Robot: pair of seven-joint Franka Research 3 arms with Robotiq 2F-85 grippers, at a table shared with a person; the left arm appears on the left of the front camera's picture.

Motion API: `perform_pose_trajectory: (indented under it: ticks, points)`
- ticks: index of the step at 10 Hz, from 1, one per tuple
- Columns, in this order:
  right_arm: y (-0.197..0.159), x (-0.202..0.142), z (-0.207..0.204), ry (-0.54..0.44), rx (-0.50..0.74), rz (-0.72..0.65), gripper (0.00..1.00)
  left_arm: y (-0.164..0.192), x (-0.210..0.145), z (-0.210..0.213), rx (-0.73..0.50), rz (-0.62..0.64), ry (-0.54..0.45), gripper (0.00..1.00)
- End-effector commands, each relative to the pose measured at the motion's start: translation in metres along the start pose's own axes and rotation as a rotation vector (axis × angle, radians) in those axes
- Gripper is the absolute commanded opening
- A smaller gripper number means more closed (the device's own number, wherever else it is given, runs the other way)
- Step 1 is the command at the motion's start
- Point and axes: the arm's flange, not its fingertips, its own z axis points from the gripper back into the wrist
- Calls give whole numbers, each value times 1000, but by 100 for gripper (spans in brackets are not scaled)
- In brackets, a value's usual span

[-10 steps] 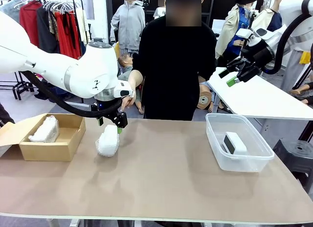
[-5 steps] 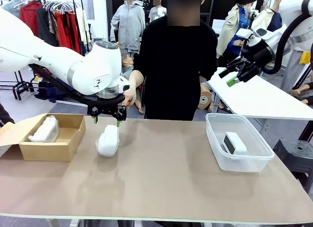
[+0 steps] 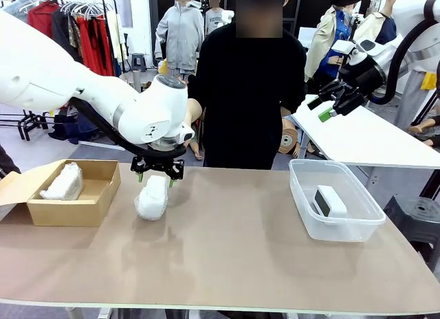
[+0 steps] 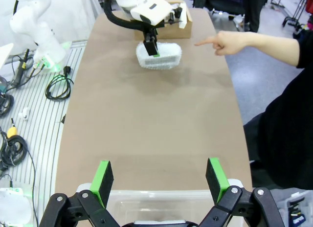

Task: Separate and place wrapped and unwrapped clocks.
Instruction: Pick up the Digital clock indicated by the person.

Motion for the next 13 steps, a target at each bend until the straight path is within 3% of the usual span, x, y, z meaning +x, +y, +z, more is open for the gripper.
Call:
perform_pose_trajectory:
  ticks: [1, 11, 13]
  points:
    - [2, 1, 1, 1, 0, 2, 100, -1, 8, -3, 59, 43, -43, 100]
    - [2, 1, 1, 1, 0, 2, 100, -6, 2, -46, 64, 55, 78, 100]
    - [2, 1, 1, 1, 0, 2, 100, -3, 1, -44, 77, 70, 83, 60]
